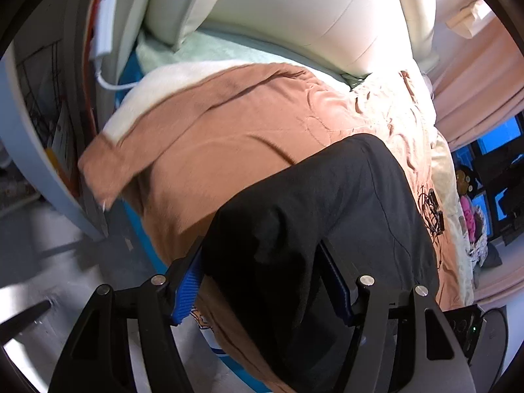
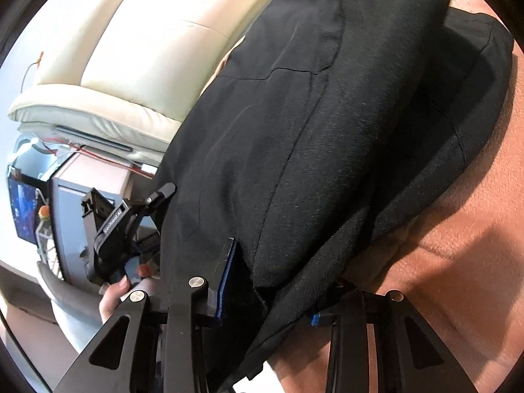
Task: Fold large clothes
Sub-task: 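Lower the folded jacket onto the sheet beside the headboard with both tools, then open both tools and release the folded jacket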
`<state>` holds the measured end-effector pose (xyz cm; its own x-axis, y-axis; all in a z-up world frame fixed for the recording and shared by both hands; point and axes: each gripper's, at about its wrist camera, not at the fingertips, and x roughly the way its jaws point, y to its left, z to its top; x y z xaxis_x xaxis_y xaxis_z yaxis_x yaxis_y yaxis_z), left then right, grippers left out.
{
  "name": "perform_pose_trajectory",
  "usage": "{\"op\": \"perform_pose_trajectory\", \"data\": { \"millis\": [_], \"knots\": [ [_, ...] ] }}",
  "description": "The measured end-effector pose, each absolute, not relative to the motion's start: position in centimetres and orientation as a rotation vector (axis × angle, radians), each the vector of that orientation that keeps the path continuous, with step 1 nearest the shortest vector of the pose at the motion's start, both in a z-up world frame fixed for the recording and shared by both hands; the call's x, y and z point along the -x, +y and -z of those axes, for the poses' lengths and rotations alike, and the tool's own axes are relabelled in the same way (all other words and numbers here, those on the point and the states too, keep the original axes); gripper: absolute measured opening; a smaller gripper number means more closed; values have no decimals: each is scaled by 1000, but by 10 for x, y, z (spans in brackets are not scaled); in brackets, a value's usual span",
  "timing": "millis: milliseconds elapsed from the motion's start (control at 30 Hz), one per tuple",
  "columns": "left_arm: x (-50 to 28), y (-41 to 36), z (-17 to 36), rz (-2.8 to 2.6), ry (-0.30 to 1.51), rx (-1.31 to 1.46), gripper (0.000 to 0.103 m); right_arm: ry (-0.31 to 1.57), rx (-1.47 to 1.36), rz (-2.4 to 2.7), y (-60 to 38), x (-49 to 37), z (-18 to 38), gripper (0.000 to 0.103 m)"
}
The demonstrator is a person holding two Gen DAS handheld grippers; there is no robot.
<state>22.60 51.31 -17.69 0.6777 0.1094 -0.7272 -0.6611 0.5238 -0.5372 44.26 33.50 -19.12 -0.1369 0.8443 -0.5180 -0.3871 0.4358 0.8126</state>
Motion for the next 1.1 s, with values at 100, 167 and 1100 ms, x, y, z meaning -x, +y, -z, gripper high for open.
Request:
{"op": "perform_pose_trajectory", "data": {
  "millis": [100,167,1100],
  "knots": [
    [-217,507,178,-500,672,938,67,1320,-491,-1097,321,-453,194,46],
    [-211,502,178,-499,663,957,67,1291,-540,-1071,308,-464,194,51],
    [-207,463,187,-449,630,1045,57,1269,-430,-923,318,-502,182,36]
  ]
}}
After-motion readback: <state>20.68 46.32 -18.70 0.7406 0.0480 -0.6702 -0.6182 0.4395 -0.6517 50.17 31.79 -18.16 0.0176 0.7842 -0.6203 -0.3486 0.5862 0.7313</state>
